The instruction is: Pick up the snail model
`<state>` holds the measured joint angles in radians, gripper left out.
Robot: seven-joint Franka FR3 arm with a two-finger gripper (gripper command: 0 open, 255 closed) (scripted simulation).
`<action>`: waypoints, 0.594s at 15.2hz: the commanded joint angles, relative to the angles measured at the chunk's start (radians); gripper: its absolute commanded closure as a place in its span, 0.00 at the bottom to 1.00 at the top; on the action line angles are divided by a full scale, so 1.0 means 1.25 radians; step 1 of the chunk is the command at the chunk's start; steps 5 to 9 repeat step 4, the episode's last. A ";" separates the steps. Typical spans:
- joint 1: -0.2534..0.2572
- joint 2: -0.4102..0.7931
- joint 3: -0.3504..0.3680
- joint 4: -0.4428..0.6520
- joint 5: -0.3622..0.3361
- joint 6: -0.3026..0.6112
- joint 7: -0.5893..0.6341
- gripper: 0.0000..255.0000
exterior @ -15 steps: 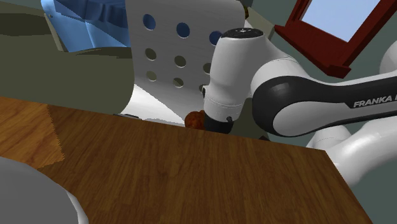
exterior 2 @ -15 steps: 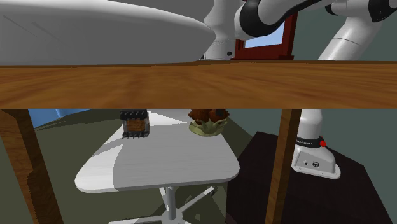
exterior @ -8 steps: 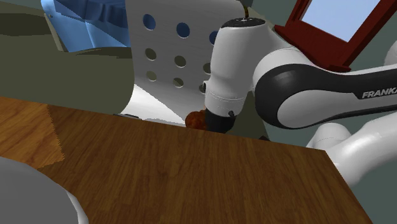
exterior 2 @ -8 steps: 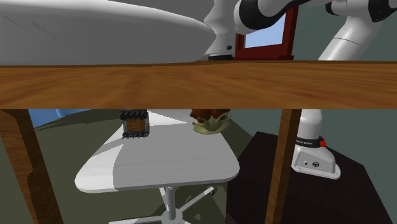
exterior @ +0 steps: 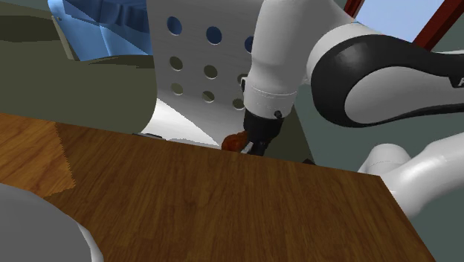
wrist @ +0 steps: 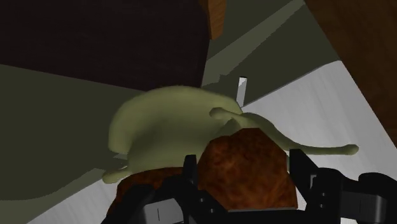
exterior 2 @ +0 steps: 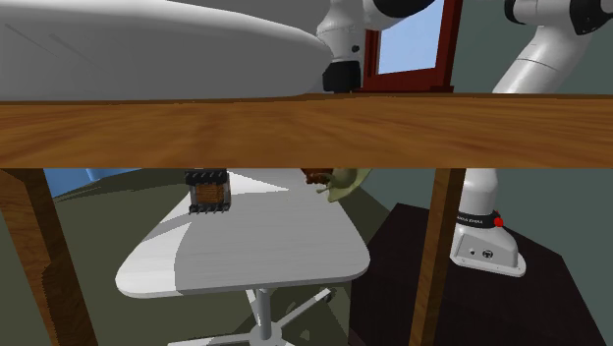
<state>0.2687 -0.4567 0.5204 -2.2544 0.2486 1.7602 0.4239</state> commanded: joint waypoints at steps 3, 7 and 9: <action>0.003 -0.008 -0.006 0.034 0.002 -0.032 0.000 1.00; 0.004 -0.008 -0.007 0.034 0.002 -0.032 0.000 1.00; 0.004 -0.008 -0.007 0.034 0.002 -0.032 0.000 1.00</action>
